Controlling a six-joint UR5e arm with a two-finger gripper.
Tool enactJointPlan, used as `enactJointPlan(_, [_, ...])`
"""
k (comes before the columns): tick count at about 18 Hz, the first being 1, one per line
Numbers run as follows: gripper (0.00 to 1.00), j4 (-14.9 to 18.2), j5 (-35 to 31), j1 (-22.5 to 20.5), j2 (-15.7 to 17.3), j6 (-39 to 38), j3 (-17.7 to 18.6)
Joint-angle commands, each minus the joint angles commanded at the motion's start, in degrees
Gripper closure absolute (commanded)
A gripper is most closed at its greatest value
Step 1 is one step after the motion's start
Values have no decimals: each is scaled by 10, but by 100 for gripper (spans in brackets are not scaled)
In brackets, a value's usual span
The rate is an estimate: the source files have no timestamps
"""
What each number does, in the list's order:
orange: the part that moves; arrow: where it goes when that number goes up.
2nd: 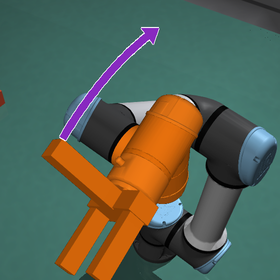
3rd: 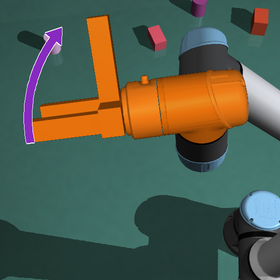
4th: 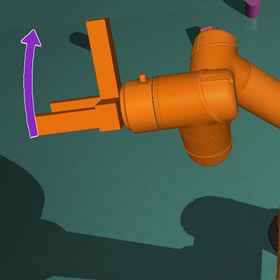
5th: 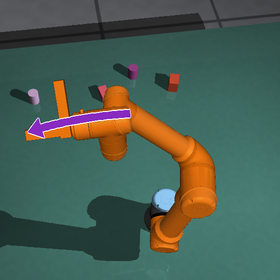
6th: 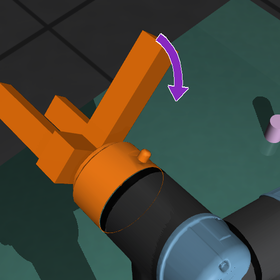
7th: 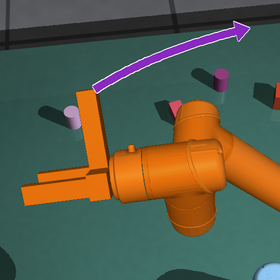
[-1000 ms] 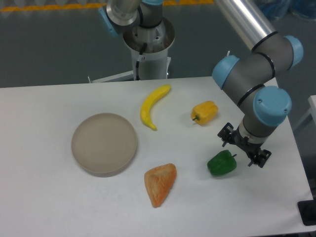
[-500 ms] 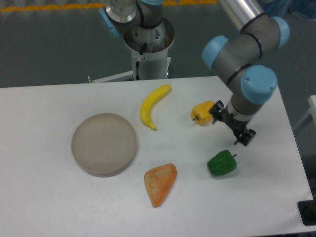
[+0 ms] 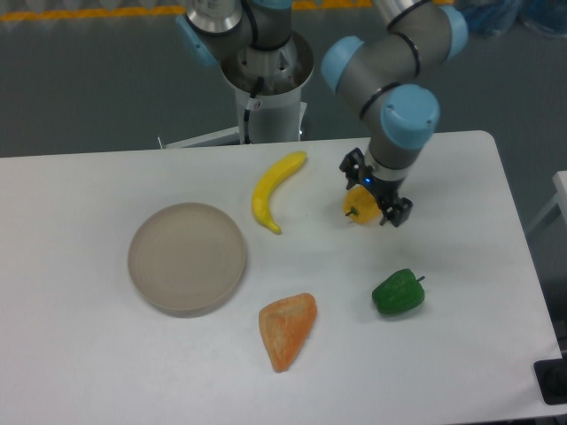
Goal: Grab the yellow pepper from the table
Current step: 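Move the open gripper over the yellow pepper and lower onto it, then close the gripper around the yellow pepper, then lift the yellow pepper and carry it toward the green pepper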
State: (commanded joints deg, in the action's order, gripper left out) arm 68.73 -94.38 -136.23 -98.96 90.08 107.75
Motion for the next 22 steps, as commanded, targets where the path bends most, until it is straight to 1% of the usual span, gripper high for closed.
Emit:
enactJointPlan(1, [0, -2, -2, 0, -2, -1, 2])
enactJointPlan(8, [0, -58, -3, -4, -7, -2, 20])
enactJointPlan(12, [0, -104, -3, -4, -9, 1, 54])
enactJointPlan(14, [0, -126, -3, -4, -18, -3, 65])
enactJointPlan(16, [0, -129, -3, -4, -22, -6, 67])
enactJointPlan(18, [0, -129, -3, -4, -26, -5, 77])
enactJointPlan(19, [6, -129, -3, -4, -28, 1, 77])
enactJointPlan(20, [22, -128, -3, -5, -28, 3, 72])
enactJointPlan(21, [43, -128, -3, -9, -28, 4, 67])
enactJointPlan(22, [59, -126, -4, -10, -28, 3, 61])
